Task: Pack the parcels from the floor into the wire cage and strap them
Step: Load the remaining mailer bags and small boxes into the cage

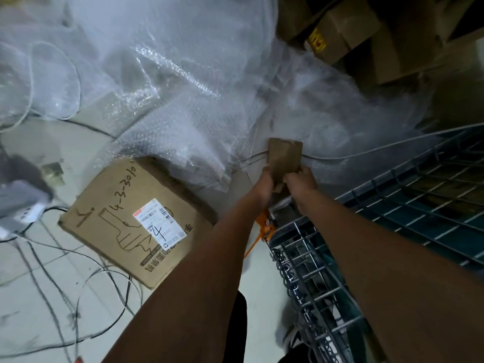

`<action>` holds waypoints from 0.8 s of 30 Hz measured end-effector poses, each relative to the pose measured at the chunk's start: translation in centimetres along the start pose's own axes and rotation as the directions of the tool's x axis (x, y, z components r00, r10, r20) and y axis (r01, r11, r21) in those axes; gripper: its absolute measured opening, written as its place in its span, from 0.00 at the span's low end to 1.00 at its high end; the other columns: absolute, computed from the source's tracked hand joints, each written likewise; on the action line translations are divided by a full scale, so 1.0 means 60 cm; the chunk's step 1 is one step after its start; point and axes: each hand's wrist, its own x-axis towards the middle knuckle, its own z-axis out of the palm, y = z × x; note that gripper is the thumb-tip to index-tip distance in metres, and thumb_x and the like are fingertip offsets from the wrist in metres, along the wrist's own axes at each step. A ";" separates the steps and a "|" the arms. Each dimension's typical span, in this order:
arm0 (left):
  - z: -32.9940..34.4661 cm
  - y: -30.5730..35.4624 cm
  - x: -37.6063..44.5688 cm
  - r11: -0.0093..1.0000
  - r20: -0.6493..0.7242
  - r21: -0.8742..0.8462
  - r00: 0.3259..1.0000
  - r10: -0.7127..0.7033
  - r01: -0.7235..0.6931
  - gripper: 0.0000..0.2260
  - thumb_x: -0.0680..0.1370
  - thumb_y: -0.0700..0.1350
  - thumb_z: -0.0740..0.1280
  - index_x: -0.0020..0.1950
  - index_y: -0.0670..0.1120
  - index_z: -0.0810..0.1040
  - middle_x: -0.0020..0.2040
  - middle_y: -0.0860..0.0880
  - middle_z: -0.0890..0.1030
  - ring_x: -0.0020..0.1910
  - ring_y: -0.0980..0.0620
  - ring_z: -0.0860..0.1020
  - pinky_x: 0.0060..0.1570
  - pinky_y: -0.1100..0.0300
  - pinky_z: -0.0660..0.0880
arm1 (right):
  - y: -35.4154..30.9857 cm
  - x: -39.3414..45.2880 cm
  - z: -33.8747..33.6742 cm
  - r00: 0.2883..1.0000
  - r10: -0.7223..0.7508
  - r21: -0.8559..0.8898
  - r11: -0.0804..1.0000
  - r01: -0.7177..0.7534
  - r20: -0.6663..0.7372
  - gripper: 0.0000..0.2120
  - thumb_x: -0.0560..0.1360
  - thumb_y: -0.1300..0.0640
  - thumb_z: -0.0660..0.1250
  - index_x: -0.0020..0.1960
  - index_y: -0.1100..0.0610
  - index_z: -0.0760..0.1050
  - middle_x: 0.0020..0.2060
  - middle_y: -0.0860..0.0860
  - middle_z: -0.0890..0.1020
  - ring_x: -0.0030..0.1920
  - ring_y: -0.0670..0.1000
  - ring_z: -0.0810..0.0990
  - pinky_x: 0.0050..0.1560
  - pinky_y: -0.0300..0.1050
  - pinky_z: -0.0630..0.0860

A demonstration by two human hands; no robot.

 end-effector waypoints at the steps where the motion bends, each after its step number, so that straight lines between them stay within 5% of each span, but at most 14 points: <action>1: -0.005 0.004 -0.003 0.999 -0.003 0.026 1.000 0.021 -0.020 0.28 0.89 0.51 0.43 0.75 0.31 0.68 0.45 0.40 0.78 0.29 0.56 0.79 0.24 0.71 0.74 | -0.001 -0.001 -0.001 1.000 -0.009 0.022 1.000 0.009 -0.026 0.25 0.76 0.62 0.64 0.73 0.52 0.69 0.59 0.55 0.80 0.49 0.54 0.79 0.45 0.45 0.75; 5: -0.021 0.010 -0.032 0.999 -0.057 0.003 0.997 0.045 -0.045 0.26 0.89 0.50 0.43 0.75 0.35 0.70 0.59 0.37 0.79 0.33 0.63 0.79 0.26 0.74 0.73 | -0.020 -0.030 -0.005 0.993 -0.055 0.021 0.998 0.057 -0.104 0.20 0.76 0.59 0.64 0.67 0.50 0.75 0.56 0.52 0.80 0.52 0.54 0.78 0.49 0.48 0.75; 8: -0.034 0.037 -0.091 0.997 -0.122 0.018 0.990 0.071 -0.069 0.27 0.89 0.55 0.44 0.72 0.43 0.76 0.67 0.39 0.79 0.51 0.61 0.81 0.48 0.66 0.77 | -0.066 -0.091 -0.005 0.994 -0.031 0.084 0.996 0.040 -0.106 0.16 0.77 0.59 0.64 0.64 0.52 0.78 0.53 0.53 0.81 0.52 0.55 0.79 0.50 0.48 0.77; 9: -0.034 0.053 -0.117 0.996 -0.127 0.048 0.988 0.082 -0.077 0.27 0.88 0.57 0.44 0.68 0.47 0.78 0.67 0.43 0.79 0.56 0.56 0.80 0.55 0.60 0.75 | -0.087 -0.115 -0.011 0.995 -0.036 0.105 0.993 0.046 -0.096 0.15 0.77 0.59 0.63 0.62 0.54 0.79 0.53 0.53 0.81 0.51 0.55 0.78 0.48 0.46 0.75; 12: -0.026 0.115 -0.194 0.992 -0.122 0.056 0.986 0.116 -0.110 0.23 0.88 0.56 0.44 0.50 0.54 0.77 0.53 0.52 0.82 0.49 0.58 0.78 0.46 0.61 0.70 | -0.162 -0.197 -0.043 0.994 -0.076 0.136 0.987 0.086 -0.076 0.12 0.77 0.59 0.63 0.59 0.52 0.79 0.52 0.52 0.80 0.52 0.54 0.78 0.45 0.44 0.71; 17: 0.027 0.263 -0.344 0.980 -0.111 0.069 0.975 0.192 -0.185 0.24 0.86 0.62 0.43 0.55 0.56 0.78 0.59 0.50 0.81 0.62 0.51 0.77 0.66 0.54 0.70 | -0.311 -0.338 -0.152 0.984 -0.170 0.164 0.971 0.175 -0.046 0.18 0.78 0.53 0.64 0.67 0.52 0.79 0.63 0.54 0.81 0.61 0.58 0.79 0.65 0.55 0.77; 21: 0.116 0.372 -0.456 0.953 -0.077 0.096 0.953 0.294 -0.287 0.23 0.86 0.61 0.46 0.48 0.57 0.78 0.35 0.63 0.85 0.34 0.68 0.82 0.35 0.68 0.74 | -0.399 -0.449 -0.278 0.953 -0.284 0.245 0.921 0.302 -0.106 0.21 0.79 0.52 0.63 0.72 0.49 0.76 0.63 0.52 0.80 0.61 0.56 0.78 0.66 0.56 0.75; 24: 0.193 0.428 -0.527 0.917 -0.045 0.087 0.918 0.393 -0.389 0.22 0.87 0.60 0.46 0.51 0.58 0.79 0.34 0.65 0.85 0.33 0.69 0.82 0.33 0.67 0.76 | -0.440 -0.517 -0.363 0.916 -0.359 0.257 0.882 0.396 -0.178 0.23 0.79 0.50 0.63 0.74 0.47 0.72 0.64 0.51 0.77 0.59 0.53 0.76 0.60 0.52 0.75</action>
